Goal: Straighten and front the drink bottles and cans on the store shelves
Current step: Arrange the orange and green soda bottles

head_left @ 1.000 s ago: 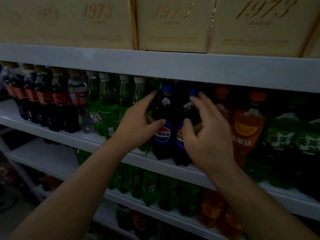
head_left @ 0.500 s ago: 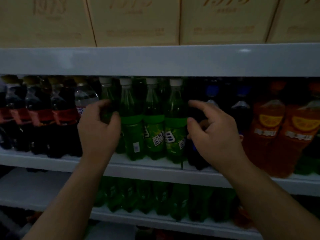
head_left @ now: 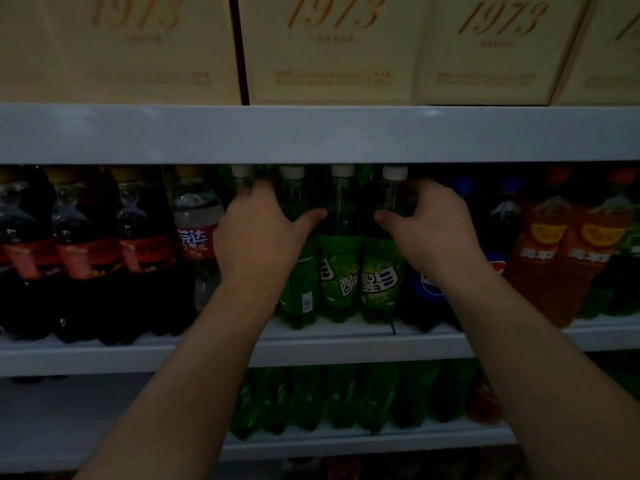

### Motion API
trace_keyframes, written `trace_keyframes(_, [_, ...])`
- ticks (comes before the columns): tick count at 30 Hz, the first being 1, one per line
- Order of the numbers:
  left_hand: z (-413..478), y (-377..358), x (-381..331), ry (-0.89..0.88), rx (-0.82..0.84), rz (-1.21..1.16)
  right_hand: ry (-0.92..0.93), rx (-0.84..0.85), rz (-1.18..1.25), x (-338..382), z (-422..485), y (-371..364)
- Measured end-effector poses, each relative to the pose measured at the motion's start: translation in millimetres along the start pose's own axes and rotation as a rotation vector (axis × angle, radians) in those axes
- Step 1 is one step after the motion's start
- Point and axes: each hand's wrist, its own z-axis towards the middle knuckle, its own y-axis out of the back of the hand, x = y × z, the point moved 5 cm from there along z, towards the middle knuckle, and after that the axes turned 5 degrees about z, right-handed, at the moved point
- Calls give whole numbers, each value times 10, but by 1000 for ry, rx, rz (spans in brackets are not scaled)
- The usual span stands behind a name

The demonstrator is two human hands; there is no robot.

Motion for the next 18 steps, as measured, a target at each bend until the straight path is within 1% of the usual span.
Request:
trace_keyframes(2, [8, -35, 6, -9, 26, -32, -93, 101, 127, -42, 28, 1])
trace_keyframes(3, [16, -46, 15, -9, 35, -59, -120, 126, 168, -48, 25, 0])
trace_keyframes(4, [18, -48, 22, -8, 43, -86, -114, 123, 175, -42, 16, 3])
trace_keyframes(7, [24, -34, 43, -2, 63, -163, -19, 40, 125, 30, -54, -11])
trace_keyframes(9, [33, -22, 53, -8, 75, -194, 0, 6, 109, 35, -77, -30])
trace_keyframes(14, [62, -35, 136, -13, 155, -242, -75, 42, 142, -18, -23, 36])
trace_keyframes(18, [101, -105, 148, -29, 272, -249, -60, 91, 134, 15, -63, 27])
